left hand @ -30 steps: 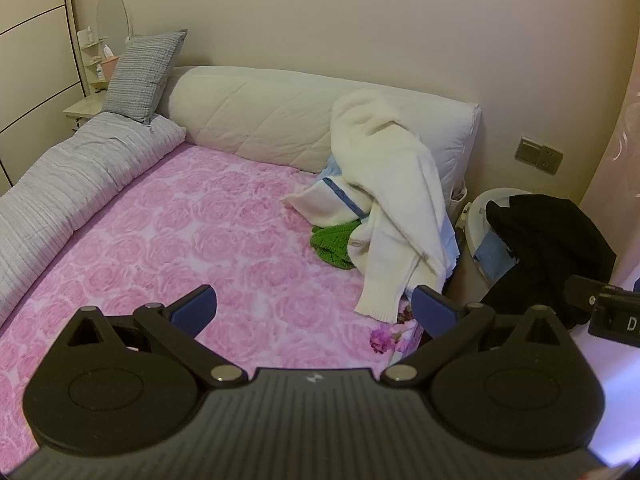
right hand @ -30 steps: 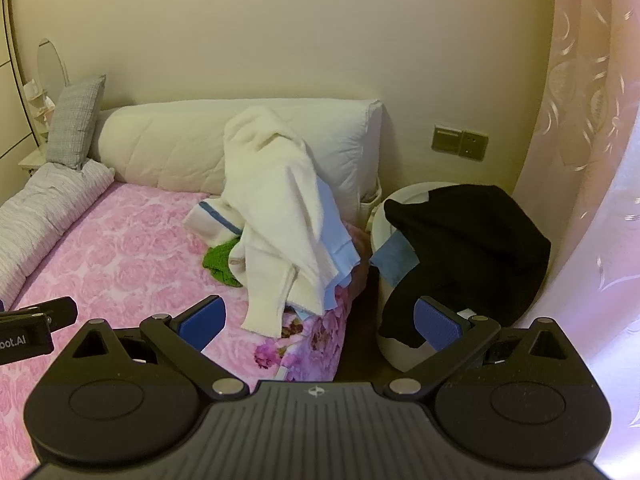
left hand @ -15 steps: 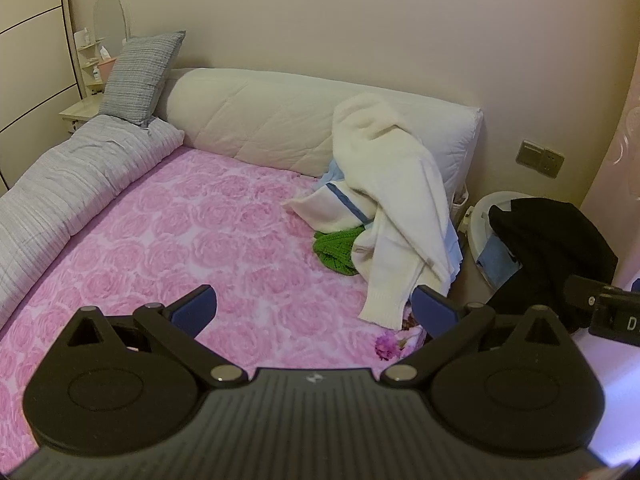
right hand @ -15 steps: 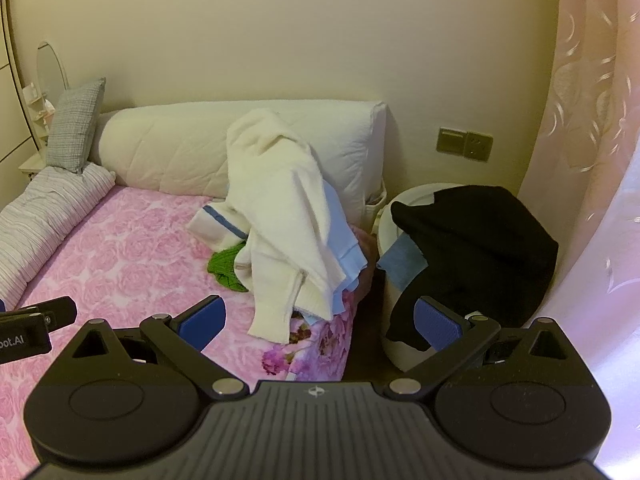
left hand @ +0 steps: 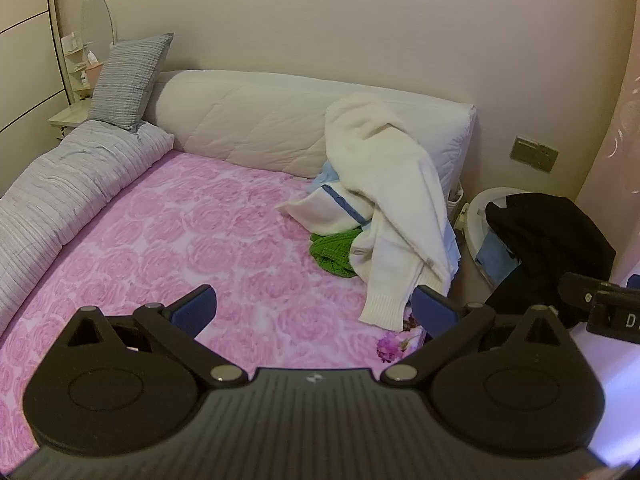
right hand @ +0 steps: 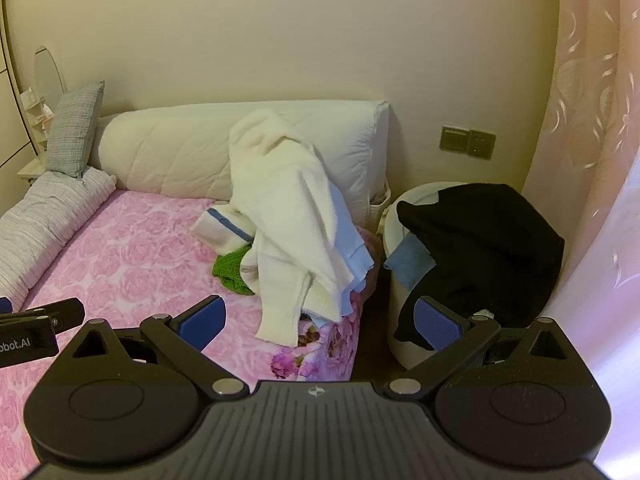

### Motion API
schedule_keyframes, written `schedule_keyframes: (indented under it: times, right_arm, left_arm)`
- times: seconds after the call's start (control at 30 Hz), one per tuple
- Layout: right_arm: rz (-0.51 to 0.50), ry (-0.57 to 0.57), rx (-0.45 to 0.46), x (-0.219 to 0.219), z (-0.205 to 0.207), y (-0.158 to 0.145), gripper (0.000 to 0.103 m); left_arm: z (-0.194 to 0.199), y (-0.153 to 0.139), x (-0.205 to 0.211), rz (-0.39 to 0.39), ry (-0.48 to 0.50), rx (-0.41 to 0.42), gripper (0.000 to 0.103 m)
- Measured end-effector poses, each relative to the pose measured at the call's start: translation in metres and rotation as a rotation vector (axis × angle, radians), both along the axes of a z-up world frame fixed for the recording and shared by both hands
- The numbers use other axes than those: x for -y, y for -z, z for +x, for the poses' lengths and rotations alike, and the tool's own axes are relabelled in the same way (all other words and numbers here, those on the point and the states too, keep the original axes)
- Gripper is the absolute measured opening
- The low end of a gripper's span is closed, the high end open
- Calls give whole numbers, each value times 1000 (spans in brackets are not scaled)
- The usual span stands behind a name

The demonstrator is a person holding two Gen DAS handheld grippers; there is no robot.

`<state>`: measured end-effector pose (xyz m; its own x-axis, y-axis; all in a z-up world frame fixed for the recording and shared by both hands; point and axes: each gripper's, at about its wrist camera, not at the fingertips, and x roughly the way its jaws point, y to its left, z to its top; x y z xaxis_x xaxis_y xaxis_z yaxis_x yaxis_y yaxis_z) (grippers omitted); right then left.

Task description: Fold clothes

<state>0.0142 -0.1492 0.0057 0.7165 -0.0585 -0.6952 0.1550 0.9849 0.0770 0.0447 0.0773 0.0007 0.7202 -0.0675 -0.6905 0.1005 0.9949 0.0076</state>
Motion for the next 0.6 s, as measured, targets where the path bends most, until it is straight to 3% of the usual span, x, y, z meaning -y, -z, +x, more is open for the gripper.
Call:
schedule_keyframes:
  times: [0.6]
  right_arm:
    - [-5,-13,-29,-25,29,10,103]
  left_arm:
    - [26,13,-19,-11,-19,-31,103]
